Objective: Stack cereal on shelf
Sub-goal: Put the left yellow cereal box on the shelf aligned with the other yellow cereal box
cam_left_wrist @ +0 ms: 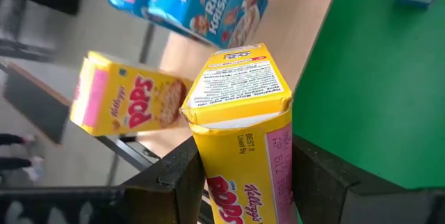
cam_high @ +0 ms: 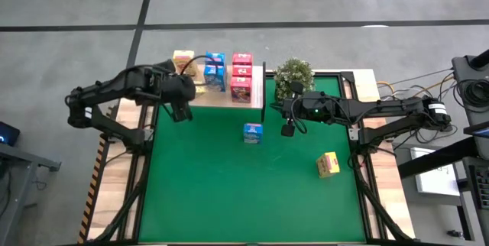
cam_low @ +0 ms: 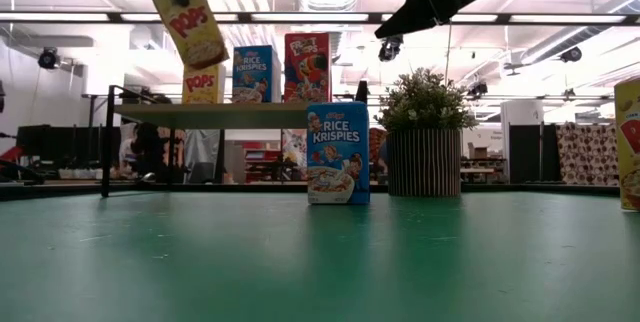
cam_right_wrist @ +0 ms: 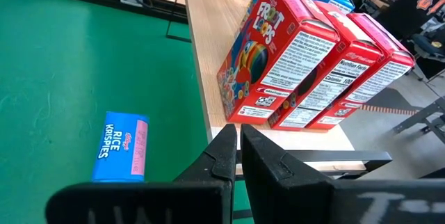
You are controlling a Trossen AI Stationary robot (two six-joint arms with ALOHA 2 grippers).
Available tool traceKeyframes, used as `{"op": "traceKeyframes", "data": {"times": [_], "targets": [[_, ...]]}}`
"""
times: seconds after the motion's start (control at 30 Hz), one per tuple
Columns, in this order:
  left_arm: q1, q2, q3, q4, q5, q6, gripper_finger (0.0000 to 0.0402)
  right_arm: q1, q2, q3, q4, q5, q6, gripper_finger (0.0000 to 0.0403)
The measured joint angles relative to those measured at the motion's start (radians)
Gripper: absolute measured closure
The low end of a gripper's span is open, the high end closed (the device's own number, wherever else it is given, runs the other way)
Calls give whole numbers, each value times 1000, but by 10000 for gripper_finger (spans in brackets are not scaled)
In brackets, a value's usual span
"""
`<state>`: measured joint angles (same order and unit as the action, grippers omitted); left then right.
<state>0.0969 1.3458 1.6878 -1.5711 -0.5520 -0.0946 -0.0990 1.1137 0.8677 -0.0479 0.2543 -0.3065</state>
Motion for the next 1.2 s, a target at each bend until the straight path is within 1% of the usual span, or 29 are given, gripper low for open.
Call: {"op": "traceKeyframes", "data": {"times": [0.13, 0.3, 0.37, 0.47, 0.53, 0.73, 1.0, 1.2], "targets": [[75, 4, 0, 0, 77, 12, 239, 0, 0, 0, 0, 0, 0, 390], [185, 8, -8, 0, 113, 18, 239, 0, 0, 0, 0, 0, 0, 390], [235, 9, -10, 0, 141, 19, 239, 0, 0, 0, 0, 0, 0, 390], [297, 12, -10, 0, 213, 21, 239, 0, 0, 0, 0, 0, 0, 390], [322, 13, -10, 0, 229, 32, 239, 0, 0, 0, 0, 0, 0, 390], [337, 16, -10, 0, 229, 95, 239, 0, 0, 0, 0, 0, 0, 390], [340, 34, -25, 0, 230, 97, 239, 0, 0, 0, 0, 0, 0, 390], [349, 47, -26, 0, 230, 115, 219, 0, 0, 0, 0, 0, 4, 390]]}}
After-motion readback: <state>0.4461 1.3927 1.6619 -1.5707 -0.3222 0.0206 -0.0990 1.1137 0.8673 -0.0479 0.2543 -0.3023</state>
